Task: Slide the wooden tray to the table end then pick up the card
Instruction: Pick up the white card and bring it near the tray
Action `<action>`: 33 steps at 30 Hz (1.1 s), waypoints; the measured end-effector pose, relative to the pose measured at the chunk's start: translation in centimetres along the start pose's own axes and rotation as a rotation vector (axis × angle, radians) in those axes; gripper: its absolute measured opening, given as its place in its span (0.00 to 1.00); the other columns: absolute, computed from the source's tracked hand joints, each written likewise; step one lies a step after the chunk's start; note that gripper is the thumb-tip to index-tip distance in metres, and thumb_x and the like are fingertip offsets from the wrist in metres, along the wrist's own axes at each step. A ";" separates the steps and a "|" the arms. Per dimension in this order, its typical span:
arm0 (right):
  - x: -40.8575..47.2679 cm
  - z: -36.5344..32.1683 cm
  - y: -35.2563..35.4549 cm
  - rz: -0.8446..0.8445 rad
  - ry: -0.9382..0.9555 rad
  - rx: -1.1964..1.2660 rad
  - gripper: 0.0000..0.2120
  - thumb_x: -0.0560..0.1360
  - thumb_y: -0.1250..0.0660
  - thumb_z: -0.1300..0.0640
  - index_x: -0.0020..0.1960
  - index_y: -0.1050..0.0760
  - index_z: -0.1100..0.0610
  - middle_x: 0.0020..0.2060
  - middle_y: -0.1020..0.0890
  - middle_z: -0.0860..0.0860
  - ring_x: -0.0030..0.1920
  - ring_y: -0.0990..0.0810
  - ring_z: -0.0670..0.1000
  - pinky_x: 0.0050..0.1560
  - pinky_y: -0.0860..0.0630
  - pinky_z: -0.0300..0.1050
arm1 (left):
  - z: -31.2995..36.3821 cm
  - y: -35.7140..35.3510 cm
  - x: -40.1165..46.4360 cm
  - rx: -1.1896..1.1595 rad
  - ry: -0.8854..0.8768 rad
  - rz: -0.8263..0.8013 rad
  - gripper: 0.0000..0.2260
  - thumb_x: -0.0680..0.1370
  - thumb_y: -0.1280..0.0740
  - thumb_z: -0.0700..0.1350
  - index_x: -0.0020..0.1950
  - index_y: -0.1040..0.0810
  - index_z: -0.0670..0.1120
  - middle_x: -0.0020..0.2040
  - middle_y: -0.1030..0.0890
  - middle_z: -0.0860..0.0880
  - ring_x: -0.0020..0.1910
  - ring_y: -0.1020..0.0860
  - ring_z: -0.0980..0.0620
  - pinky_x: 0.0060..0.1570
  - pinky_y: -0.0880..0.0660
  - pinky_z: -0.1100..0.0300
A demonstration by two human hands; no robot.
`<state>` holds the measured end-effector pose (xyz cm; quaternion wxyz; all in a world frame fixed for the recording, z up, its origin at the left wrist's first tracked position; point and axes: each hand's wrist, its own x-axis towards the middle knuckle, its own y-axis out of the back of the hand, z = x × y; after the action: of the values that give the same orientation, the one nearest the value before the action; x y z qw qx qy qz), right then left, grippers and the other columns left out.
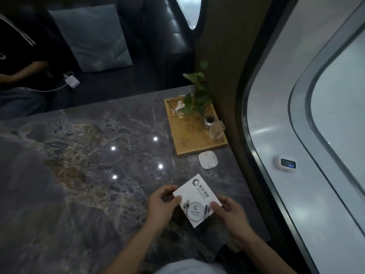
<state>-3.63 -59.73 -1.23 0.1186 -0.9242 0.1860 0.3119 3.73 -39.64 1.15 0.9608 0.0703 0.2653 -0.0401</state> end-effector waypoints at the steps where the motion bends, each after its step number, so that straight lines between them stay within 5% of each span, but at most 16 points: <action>1: 0.2 -0.3 0.6 0.015 0.007 -0.004 0.09 0.74 0.31 0.70 0.53 0.21 0.63 0.48 0.13 0.60 0.46 0.14 0.54 0.46 0.19 0.46 | 0.2 -0.8 0.3 -0.006 0.011 -0.010 0.13 0.72 0.28 0.30 0.47 0.18 0.49 0.47 0.15 0.48 0.47 0.16 0.54 0.41 0.20 0.66; 7: 1.3 -1.3 3.3 0.079 0.016 0.017 0.09 0.76 0.32 0.68 0.55 0.21 0.63 0.48 0.13 0.59 0.53 0.16 0.61 0.60 0.23 0.60 | 1.1 -4.5 1.5 -0.050 0.057 -0.051 0.12 0.73 0.29 0.30 0.47 0.19 0.48 0.46 0.15 0.47 0.47 0.17 0.51 0.47 0.20 0.57; 10: 1.7 -1.5 4.3 0.094 0.002 0.063 0.10 0.77 0.34 0.68 0.58 0.22 0.64 0.48 0.13 0.57 0.52 0.16 0.58 0.59 0.21 0.59 | 1.8 -6.2 2.4 -0.049 0.054 -0.076 0.11 0.74 0.30 0.30 0.48 0.19 0.47 0.48 0.16 0.45 0.48 0.17 0.49 0.51 0.19 0.54; 15: 2.3 -1.8 4.9 0.120 0.007 0.118 0.11 0.79 0.36 0.65 0.60 0.23 0.60 0.50 0.13 0.55 0.53 0.15 0.54 0.52 0.17 0.46 | 3.0 -8.5 3.7 -0.040 0.026 -0.110 0.12 0.74 0.31 0.29 0.47 0.20 0.47 0.47 0.16 0.48 0.46 0.18 0.57 0.41 0.20 0.67; 20: 2.5 -2.4 5.1 0.158 -0.006 0.080 0.14 0.79 0.38 0.67 0.57 0.21 0.52 0.53 0.14 0.50 0.56 0.17 0.50 0.59 0.21 0.51 | 3.0 -9.8 4.7 0.002 0.027 -0.119 0.13 0.75 0.31 0.31 0.47 0.20 0.49 0.50 0.16 0.51 0.50 0.19 0.57 0.45 0.21 0.66; 23: 2.6 -2.3 5.6 0.164 0.021 0.032 0.19 0.79 0.36 0.64 0.68 0.27 0.52 0.62 0.18 0.51 0.62 0.21 0.51 0.67 0.27 0.58 | 2.9 -10.7 5.2 0.029 0.017 -0.130 0.12 0.75 0.31 0.30 0.50 0.20 0.46 0.49 0.17 0.52 0.48 0.19 0.60 0.43 0.21 0.69; 26: 2.6 -2.7 5.7 0.160 0.017 0.070 0.28 0.79 0.36 0.63 0.76 0.39 0.52 0.64 0.22 0.50 0.64 0.23 0.50 0.66 0.28 0.51 | 2.8 -11.5 5.6 0.034 0.014 -0.139 0.12 0.75 0.31 0.30 0.52 0.20 0.46 0.49 0.17 0.52 0.49 0.19 0.60 0.48 0.21 0.66; 30: 2.6 -3.2 6.1 0.143 -0.001 0.160 0.33 0.78 0.35 0.63 0.78 0.46 0.53 0.64 0.24 0.49 0.65 0.26 0.50 0.64 0.30 0.47 | 2.5 -12.4 6.5 0.036 0.045 -0.144 0.13 0.75 0.31 0.31 0.51 0.19 0.49 0.53 0.17 0.50 0.53 0.19 0.56 0.54 0.22 0.59; 33: 2.7 -2.8 6.5 0.130 -0.040 0.193 0.32 0.78 0.35 0.64 0.78 0.44 0.53 0.68 0.26 0.49 0.68 0.28 0.51 0.71 0.32 0.52 | 2.4 -12.9 7.1 0.041 0.060 -0.153 0.13 0.75 0.31 0.32 0.53 0.20 0.48 0.54 0.18 0.50 0.54 0.20 0.56 0.47 0.22 0.66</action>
<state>-2.88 -67.24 -1.40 0.1901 -0.8881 0.2722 0.3179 9.56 -53.06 -1.90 0.9448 0.0707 0.2978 -0.1169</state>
